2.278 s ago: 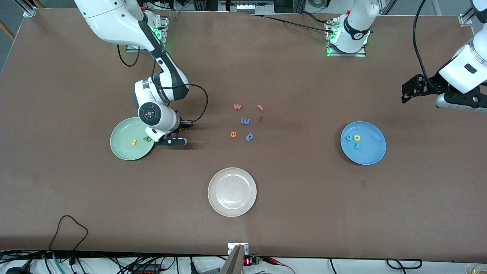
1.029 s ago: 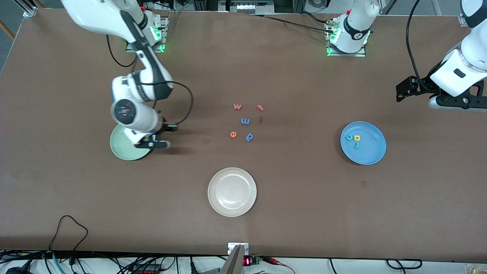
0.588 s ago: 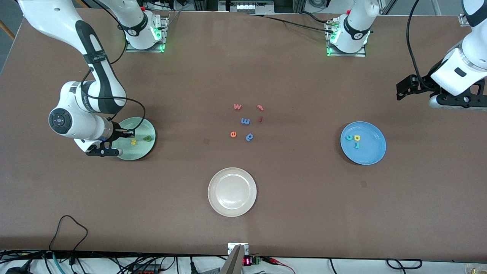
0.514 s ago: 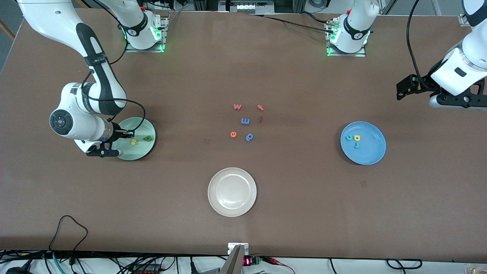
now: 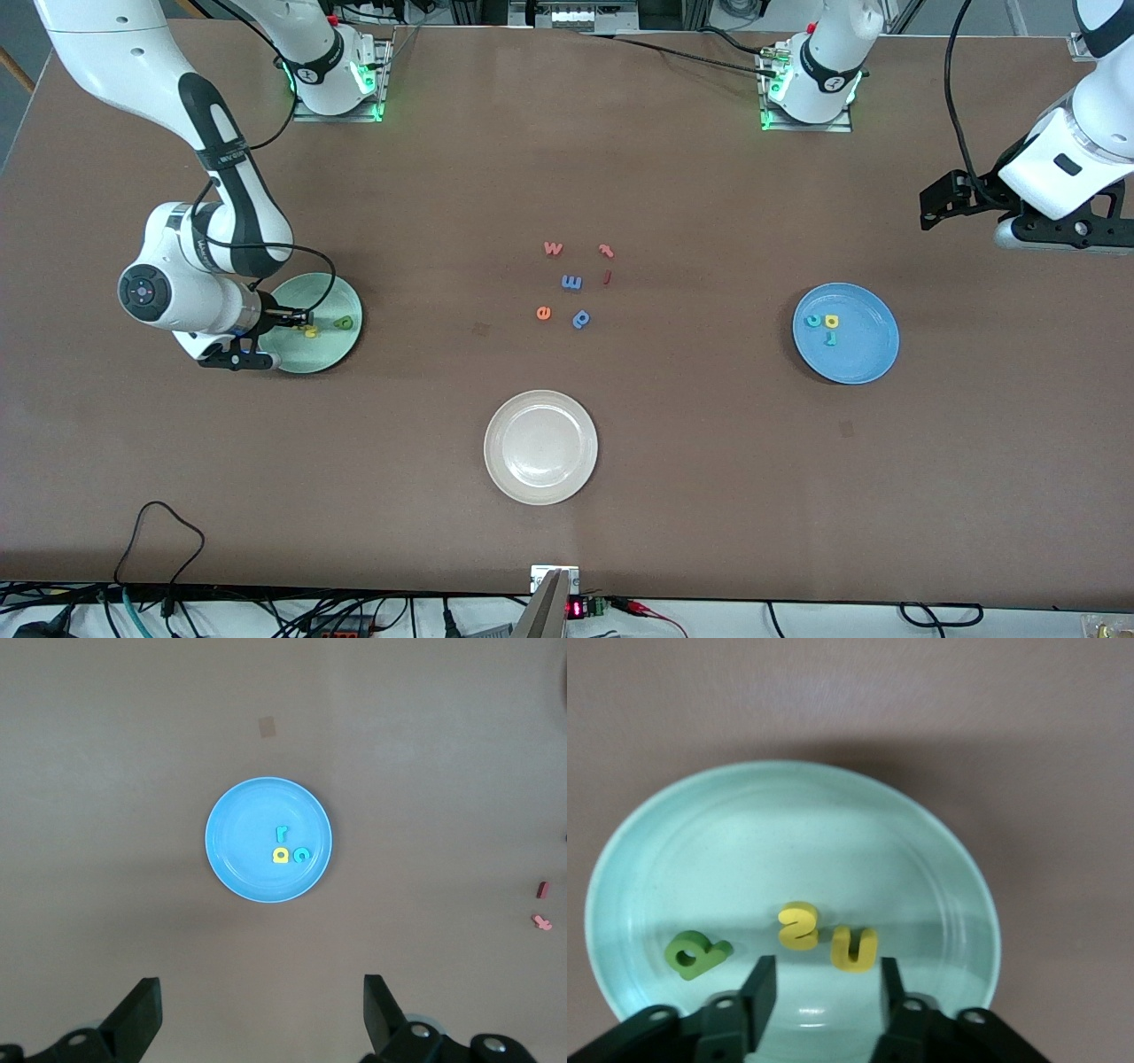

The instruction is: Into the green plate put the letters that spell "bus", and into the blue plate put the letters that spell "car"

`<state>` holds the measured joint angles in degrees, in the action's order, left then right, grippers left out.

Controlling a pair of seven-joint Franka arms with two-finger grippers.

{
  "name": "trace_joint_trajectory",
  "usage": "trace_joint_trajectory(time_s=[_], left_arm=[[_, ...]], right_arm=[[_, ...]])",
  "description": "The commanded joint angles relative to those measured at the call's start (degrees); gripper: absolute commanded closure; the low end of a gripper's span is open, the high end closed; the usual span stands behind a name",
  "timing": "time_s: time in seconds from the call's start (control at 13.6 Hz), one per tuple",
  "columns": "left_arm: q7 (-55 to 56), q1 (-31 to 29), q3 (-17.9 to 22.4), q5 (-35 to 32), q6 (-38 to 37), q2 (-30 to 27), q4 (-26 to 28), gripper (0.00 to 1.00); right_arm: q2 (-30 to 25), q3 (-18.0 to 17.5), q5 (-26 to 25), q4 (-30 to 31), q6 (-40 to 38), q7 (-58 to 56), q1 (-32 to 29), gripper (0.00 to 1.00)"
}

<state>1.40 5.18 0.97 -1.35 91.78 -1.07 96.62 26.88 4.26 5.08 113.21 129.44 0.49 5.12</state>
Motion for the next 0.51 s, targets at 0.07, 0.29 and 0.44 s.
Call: trace_joint_trajectory(time_s=[0.07,0.29,0.44], left_arm=[[0.7,0.1,0.0,-0.4,-1.5,1.2,-1.8,0.00],[0.7,0.4,0.0,-0.4,-1.3,1.5,-1.9,0.00],[0.6,-0.1,0.1,-0.2,-1.3,1.7,-1.8,0.00]], right_arm=[[-7.2,-0.9,-0.4,-3.5,-6.3,6.5,-0.2,0.00],[-9.1,-1.1,-0.4,-15.5,-20.8,9.2,-0.1,0.00],[-9.1,-0.8,-0.4,-24.3,-30.1,9.1,-0.5,0.00]])
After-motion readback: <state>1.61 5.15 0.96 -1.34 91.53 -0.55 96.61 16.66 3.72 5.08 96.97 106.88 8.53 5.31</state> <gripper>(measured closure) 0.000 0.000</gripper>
